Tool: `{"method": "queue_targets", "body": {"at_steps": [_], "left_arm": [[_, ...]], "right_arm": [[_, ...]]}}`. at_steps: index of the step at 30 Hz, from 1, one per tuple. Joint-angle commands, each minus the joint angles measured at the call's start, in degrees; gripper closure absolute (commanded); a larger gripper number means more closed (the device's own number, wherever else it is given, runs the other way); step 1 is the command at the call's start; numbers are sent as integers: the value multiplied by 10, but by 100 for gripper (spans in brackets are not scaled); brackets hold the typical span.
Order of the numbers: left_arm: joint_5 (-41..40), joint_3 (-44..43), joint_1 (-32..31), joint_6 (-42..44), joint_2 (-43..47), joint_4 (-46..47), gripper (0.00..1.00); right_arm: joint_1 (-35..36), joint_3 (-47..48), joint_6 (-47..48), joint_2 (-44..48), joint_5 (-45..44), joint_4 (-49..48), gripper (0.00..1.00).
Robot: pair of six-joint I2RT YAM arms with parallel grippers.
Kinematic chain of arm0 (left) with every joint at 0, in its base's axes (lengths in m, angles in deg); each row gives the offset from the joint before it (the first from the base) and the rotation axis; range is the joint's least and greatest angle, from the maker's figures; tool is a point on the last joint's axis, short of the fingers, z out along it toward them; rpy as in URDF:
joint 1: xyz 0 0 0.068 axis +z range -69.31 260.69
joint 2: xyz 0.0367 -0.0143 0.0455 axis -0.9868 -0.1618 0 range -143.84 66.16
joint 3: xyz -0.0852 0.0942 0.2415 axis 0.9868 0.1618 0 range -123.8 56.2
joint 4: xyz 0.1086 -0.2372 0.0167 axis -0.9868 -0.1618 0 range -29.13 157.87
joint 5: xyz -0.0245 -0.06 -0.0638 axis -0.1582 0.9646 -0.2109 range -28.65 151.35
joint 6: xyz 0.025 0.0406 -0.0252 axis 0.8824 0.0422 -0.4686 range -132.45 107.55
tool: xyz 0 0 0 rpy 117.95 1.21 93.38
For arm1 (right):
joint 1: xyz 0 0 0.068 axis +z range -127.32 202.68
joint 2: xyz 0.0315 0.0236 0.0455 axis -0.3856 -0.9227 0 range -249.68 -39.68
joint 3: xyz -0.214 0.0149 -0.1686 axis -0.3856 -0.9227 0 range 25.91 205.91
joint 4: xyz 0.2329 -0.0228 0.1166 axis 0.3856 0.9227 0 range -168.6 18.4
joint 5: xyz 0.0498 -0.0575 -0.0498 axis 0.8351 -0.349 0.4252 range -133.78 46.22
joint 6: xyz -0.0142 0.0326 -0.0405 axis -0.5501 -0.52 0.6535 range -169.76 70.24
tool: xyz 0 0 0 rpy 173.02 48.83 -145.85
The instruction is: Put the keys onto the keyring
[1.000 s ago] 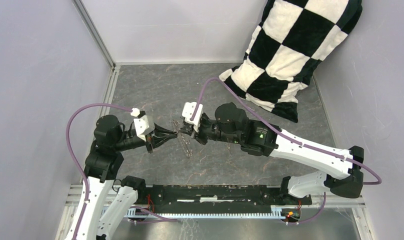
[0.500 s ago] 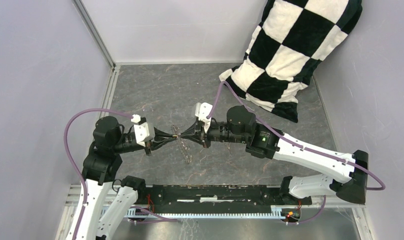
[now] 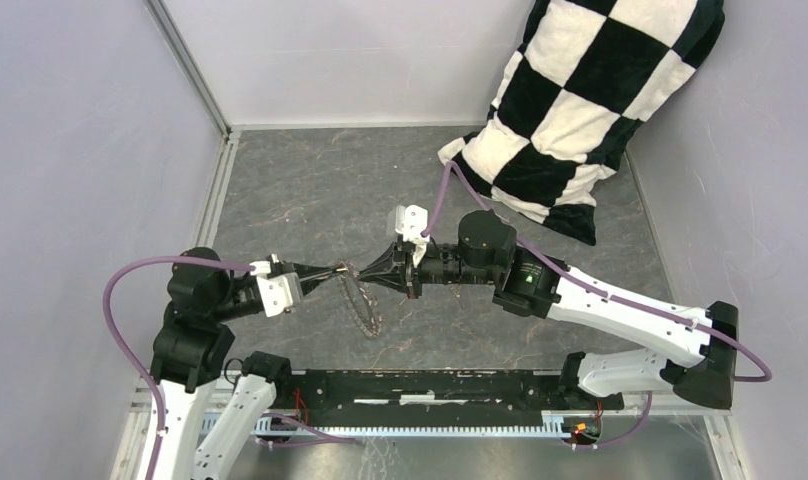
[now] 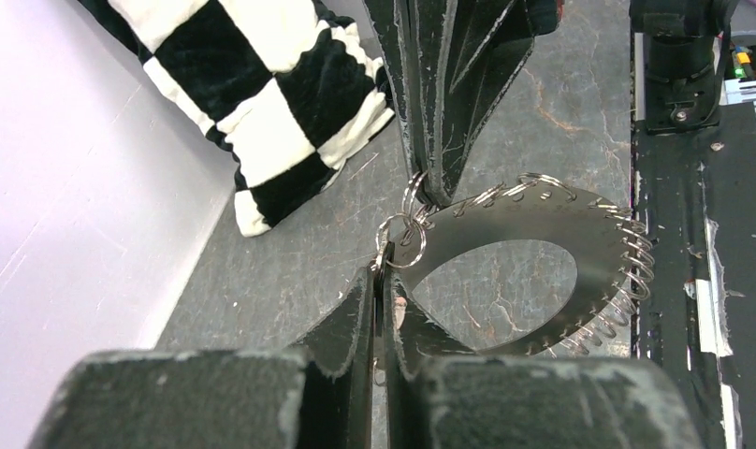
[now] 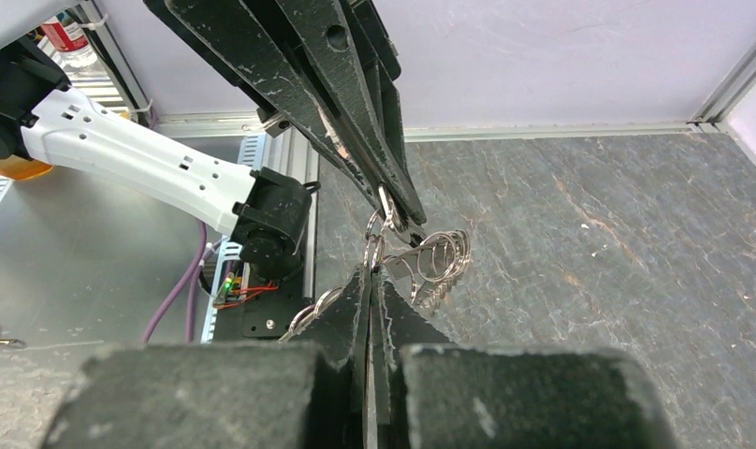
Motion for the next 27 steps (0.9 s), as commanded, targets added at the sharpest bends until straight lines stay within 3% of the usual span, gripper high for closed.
{"method": "queue_targets", "body": {"at_steps": [1,22,27], "left_arm": [[5,-20,1,29,-11,21,94],[72,-26,1,51,-4,22,94],[83,-21,1,164,8,-44,93]], "right_arm": [[1,14,-10,3,26,-32,100],[0,51,3,-20,-23,31,99],[0,53,3,-19,-24,28,99]]}}
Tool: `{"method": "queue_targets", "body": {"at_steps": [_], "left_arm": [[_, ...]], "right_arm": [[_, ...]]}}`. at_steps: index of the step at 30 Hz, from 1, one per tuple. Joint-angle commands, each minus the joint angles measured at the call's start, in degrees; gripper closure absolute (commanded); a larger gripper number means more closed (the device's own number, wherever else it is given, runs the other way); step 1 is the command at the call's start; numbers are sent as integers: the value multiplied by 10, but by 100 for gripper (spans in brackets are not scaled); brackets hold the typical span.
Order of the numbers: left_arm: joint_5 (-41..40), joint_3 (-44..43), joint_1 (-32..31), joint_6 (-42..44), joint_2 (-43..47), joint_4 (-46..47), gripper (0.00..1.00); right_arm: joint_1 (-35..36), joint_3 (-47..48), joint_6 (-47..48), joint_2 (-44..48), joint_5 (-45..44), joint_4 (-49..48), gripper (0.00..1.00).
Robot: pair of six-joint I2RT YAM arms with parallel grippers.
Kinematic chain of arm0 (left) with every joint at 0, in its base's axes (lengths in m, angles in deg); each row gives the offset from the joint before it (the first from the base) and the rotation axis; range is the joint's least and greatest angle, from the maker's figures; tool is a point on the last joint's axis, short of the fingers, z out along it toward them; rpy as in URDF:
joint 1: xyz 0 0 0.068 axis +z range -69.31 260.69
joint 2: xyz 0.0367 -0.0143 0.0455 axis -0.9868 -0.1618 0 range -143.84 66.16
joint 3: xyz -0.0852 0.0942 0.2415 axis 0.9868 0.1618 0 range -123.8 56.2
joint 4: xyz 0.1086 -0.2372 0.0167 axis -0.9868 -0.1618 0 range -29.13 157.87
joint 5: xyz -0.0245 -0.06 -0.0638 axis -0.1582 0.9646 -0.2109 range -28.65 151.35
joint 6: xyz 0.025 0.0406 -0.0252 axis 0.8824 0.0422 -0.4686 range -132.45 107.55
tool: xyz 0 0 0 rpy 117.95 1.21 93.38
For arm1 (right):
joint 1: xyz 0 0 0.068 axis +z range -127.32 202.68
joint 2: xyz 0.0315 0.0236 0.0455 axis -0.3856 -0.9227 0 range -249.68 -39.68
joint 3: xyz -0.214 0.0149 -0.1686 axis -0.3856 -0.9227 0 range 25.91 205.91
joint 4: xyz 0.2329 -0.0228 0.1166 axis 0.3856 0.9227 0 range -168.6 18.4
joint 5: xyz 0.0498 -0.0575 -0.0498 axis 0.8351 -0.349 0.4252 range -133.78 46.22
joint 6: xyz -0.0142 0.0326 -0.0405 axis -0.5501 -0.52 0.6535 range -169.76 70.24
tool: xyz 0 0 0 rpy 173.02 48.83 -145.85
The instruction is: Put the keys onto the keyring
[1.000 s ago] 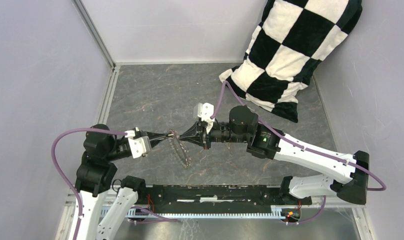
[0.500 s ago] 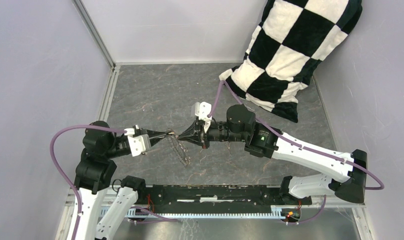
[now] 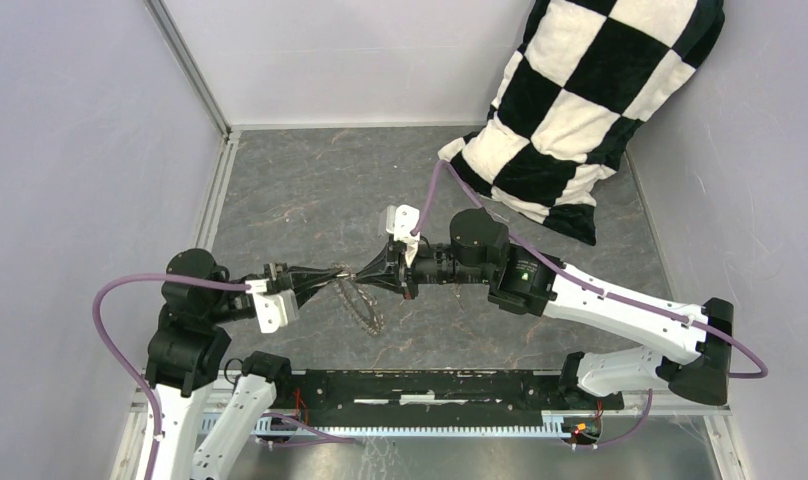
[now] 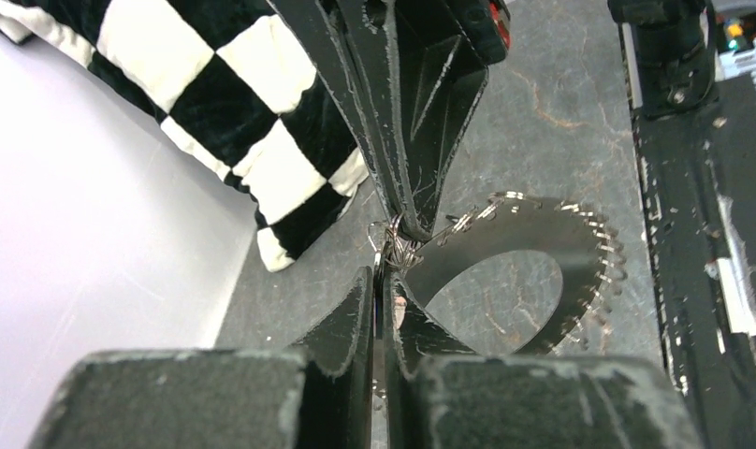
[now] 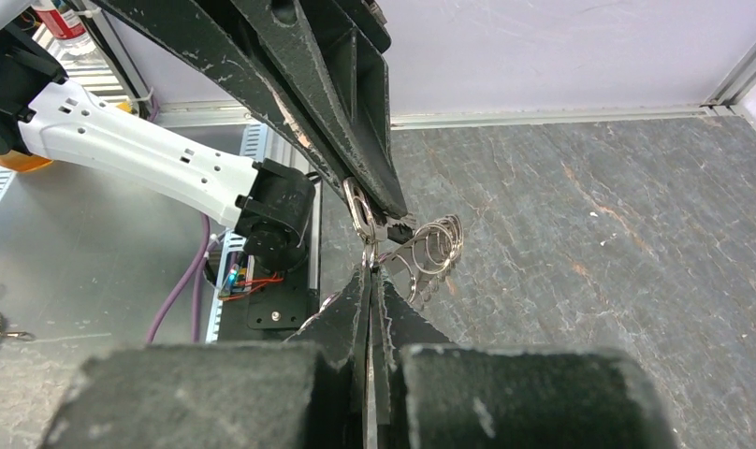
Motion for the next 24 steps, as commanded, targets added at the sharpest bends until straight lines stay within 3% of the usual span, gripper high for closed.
{"method": "queue_targets", "body": {"at_steps": [1,19,21,24], "left_arm": [[31,0,0,128,15,-45,92],[-13,13,1,189,3,-73,86],[-24,23,1,213,8,-79,86],[-28,24,1,318,10,-140,86]], "right_arm": [[0,27,2,-1,-13,-7,99],[0,39,-16,-26,20,-37,99],[0,37,-18,-24,18,-41,99],[0,31,-22,-21,17,-51,99]]}}
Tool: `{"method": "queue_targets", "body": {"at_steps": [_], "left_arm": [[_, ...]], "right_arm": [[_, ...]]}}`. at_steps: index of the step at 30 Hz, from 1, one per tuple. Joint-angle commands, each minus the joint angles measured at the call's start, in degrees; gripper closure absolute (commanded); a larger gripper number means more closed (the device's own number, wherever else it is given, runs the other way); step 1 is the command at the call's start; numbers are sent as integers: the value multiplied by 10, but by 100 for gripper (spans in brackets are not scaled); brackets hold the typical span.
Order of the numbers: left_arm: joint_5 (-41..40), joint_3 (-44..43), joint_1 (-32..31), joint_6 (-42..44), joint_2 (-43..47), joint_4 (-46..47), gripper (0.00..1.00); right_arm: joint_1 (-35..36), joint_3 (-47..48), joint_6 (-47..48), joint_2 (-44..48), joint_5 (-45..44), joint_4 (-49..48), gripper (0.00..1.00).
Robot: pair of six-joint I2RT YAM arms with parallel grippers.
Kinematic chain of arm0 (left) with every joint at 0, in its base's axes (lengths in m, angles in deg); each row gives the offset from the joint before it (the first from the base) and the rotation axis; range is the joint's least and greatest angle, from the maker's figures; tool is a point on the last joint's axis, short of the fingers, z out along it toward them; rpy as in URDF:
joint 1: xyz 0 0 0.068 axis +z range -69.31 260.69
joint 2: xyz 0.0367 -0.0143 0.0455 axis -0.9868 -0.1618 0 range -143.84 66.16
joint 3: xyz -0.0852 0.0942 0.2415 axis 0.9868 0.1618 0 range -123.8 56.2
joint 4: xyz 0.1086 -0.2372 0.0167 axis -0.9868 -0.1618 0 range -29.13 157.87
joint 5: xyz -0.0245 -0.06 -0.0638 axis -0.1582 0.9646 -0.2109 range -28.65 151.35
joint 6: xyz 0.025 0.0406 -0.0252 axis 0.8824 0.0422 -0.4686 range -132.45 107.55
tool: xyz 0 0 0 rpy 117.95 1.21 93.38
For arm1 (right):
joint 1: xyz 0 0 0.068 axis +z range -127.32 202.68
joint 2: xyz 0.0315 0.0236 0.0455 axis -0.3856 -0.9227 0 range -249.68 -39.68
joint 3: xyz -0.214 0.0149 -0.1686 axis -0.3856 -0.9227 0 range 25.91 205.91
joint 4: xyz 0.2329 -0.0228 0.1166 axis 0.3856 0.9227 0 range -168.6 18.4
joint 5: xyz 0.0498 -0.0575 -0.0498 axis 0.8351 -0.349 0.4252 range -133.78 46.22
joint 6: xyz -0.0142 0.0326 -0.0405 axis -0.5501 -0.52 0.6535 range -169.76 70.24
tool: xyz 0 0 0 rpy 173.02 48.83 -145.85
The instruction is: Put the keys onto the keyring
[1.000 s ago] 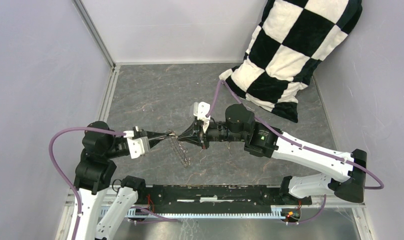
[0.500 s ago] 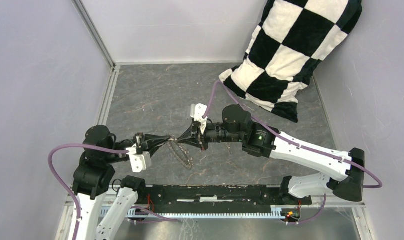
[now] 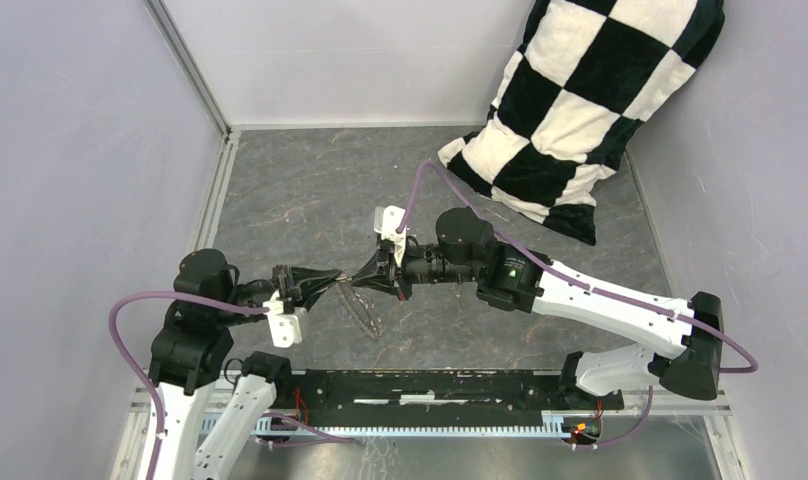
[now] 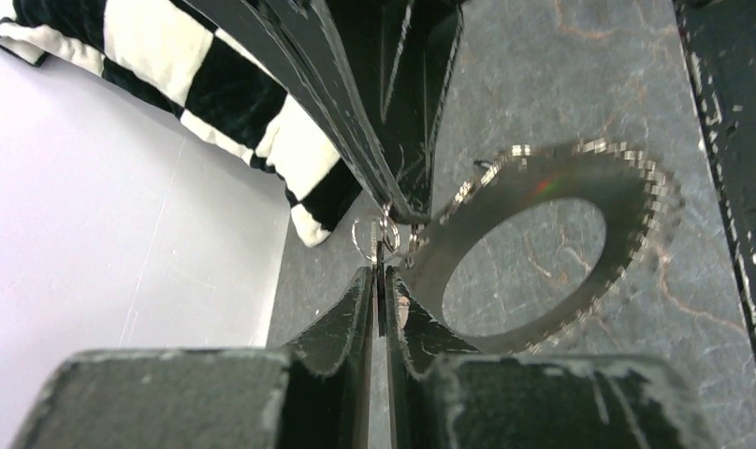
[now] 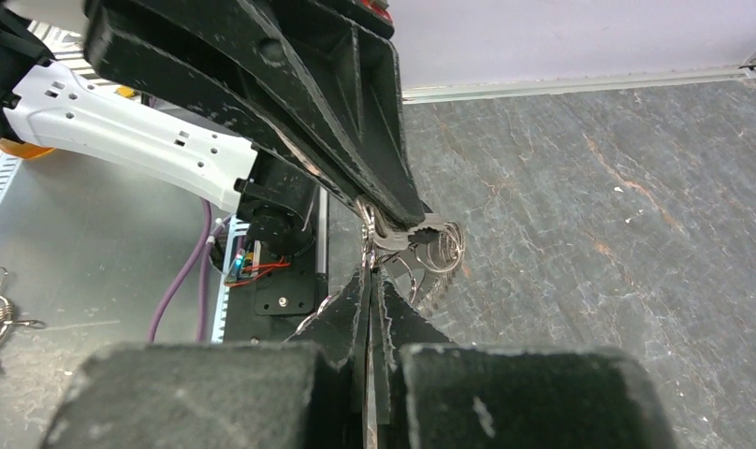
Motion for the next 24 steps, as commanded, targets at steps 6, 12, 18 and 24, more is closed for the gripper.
{"method": "queue_targets", "body": {"at_steps": [6,12,18,24], "left_arm": [[-19,10,1,143,7,-77,85],[-33,11,1,135,9,-76,87],[-37,21,1,175,23,-98,85],[-40,31,1,274,41,-151,80]], "right_arm": [[-1,21,-22,4,14,-81,99],[-1,15,-21,10,11,-79,99],[-1,1,-21,20,-2,-92,100],[-1,-20,-28,32,-4,-120,100]]}}
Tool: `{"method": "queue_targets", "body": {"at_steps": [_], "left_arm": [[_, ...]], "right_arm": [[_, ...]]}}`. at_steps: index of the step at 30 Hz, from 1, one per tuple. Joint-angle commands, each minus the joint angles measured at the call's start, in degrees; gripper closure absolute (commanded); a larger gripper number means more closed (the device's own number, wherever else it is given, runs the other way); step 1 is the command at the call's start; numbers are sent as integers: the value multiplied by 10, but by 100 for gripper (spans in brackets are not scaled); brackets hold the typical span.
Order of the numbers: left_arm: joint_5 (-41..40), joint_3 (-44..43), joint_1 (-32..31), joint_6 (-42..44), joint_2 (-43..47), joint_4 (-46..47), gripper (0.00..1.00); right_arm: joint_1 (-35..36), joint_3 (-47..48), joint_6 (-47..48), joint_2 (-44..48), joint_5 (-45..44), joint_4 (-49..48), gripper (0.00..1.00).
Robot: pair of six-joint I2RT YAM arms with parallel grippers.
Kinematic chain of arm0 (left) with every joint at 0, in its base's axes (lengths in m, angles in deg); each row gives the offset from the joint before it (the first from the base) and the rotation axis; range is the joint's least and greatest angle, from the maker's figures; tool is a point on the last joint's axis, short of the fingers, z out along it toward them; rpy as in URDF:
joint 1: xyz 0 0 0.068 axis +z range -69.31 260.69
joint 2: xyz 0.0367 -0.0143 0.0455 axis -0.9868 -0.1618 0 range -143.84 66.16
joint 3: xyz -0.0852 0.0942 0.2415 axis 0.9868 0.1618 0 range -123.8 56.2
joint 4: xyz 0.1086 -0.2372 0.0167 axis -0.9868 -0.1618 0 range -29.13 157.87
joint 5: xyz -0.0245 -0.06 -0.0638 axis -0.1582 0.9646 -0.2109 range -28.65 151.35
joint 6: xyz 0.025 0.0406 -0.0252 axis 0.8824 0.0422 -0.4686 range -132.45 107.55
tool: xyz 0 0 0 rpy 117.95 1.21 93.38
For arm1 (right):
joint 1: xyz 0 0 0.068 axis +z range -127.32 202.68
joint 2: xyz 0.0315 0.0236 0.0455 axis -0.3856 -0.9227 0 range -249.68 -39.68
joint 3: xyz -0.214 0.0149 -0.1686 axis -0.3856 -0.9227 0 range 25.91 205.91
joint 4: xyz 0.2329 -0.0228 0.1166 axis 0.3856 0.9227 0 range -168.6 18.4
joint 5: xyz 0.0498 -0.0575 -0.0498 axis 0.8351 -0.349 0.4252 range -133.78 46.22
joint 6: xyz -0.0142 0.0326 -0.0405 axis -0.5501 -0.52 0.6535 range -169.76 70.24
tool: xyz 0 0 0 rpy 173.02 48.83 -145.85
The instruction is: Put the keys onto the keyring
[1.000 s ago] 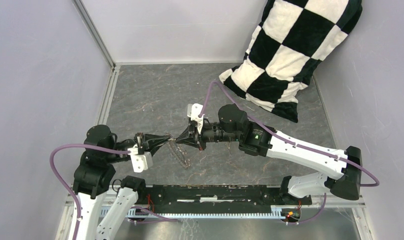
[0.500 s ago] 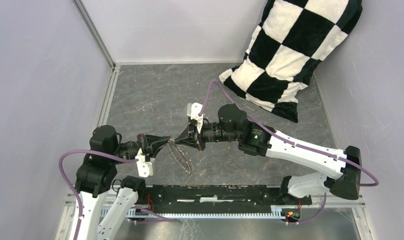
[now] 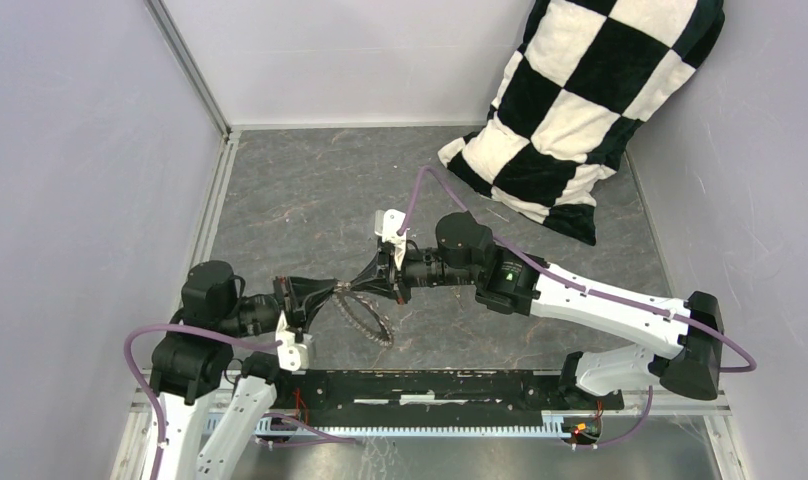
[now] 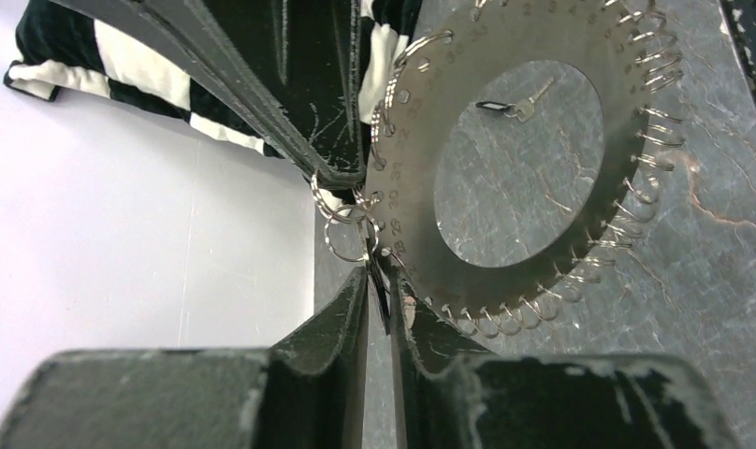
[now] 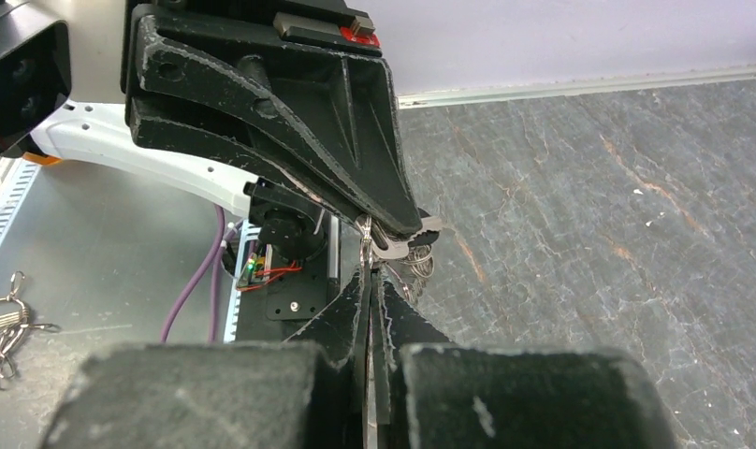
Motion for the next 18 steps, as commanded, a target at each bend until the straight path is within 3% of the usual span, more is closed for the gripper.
{"method": "queue_targets", "body": {"at_steps": [1,4,10,18], "left_arm": [[2,10,1,81,13,-59,79],[9,6,3,76,13,-53,78],[17,34,4,2,53,48,75],[25,30,9,0,50,51,74]], "right_arm": [[-2,1,-9,30,-5,-87,100],[-1,4,-11,23,0,-80,99],[-2,0,-5,23,-4,-66,99],[-1,6,-2,14,4,-53,99]]}}
